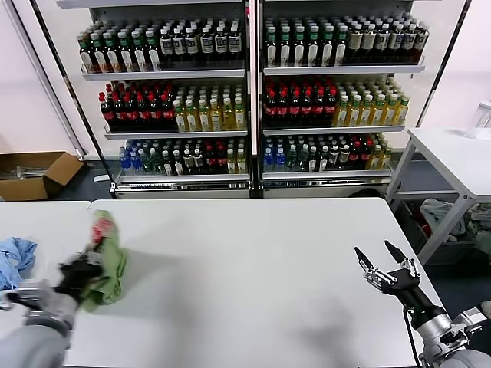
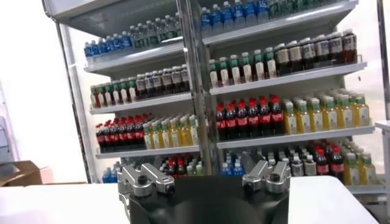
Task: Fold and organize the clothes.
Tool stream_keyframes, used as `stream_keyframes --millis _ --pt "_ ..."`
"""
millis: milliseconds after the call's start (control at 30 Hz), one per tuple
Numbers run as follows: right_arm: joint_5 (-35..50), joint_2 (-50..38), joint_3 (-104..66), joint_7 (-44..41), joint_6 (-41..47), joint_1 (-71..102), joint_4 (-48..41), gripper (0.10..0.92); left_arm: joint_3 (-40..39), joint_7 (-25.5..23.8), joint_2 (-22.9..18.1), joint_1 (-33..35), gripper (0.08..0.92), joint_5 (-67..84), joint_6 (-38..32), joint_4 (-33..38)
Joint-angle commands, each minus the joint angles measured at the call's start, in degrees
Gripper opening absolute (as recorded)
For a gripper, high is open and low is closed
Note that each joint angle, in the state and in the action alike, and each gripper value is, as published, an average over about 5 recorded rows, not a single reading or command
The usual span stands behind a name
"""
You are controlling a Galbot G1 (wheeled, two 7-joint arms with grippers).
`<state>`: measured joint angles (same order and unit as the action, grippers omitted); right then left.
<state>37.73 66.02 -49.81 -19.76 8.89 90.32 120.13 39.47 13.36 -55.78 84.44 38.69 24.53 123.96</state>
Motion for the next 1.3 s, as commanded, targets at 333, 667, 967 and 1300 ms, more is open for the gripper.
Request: stream_keyframes --millis 333,667,967,1300 --pt "-3.6 0.7 1.9 0.8 1.7 2.5 3.5 0.823 -36.0 14.5 -12.2 -21.6 0.13 16.3 5.0 -5.5" --pt "-7.4 -1.9 10.0 3.2 6.5 -0.6 4.0 0.823 -34.2 9.2 -10.2 -21.6 0.222 20.0 3.1 -5.1" --pt "-7.3 -5.5 18.1 5.5 11.3 -7.3 0.5 0.823 -28.7 4.0 -8.2 -18.5 0.481 19.9 1.4 -1.6" --pt "-9.9 -4.3 42.5 11.2 18.7 -24.5 -11.4 0.823 -13.6 1.1 -1.2 -14.5 0.764 19.6 0.6 -0.3"
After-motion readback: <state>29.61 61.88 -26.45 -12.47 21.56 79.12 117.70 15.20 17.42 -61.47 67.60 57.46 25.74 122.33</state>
